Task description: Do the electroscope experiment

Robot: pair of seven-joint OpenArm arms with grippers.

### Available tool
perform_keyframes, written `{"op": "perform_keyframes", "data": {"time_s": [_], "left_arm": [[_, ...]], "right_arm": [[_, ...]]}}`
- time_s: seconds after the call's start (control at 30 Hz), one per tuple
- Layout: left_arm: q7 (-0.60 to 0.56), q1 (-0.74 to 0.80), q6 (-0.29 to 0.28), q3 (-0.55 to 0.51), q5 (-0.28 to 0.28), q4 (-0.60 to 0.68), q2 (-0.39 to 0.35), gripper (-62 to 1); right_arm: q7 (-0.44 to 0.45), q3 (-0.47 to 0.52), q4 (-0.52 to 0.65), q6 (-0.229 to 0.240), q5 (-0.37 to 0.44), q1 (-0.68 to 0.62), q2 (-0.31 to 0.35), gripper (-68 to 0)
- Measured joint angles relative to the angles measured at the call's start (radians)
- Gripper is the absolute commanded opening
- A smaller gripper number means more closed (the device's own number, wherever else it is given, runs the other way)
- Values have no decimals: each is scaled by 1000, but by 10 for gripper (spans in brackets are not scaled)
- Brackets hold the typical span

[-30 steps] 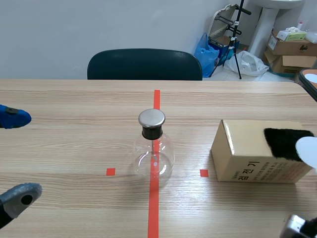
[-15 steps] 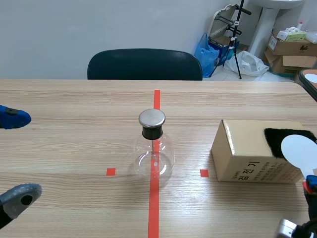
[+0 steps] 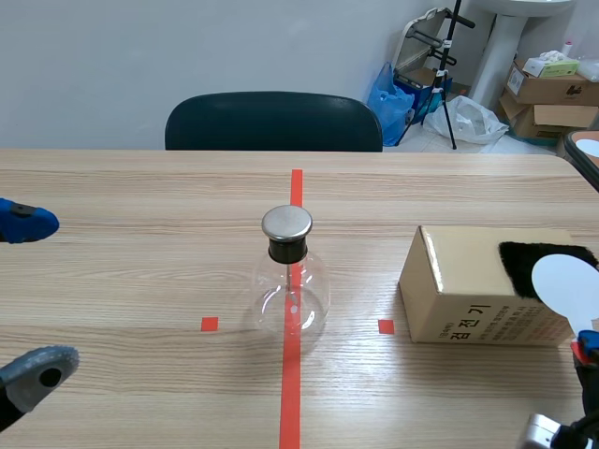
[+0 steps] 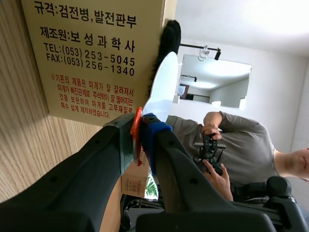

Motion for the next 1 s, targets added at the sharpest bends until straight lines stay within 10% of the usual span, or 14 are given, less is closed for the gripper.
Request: {"op": "perform_keyframes", "data": {"time_s": [1.0], "left_arm": [[0, 0, 0, 0, 0, 0, 0, 6]], "right_arm": [[-477, -379, 327, 123, -131, -25, 57, -660]]}}
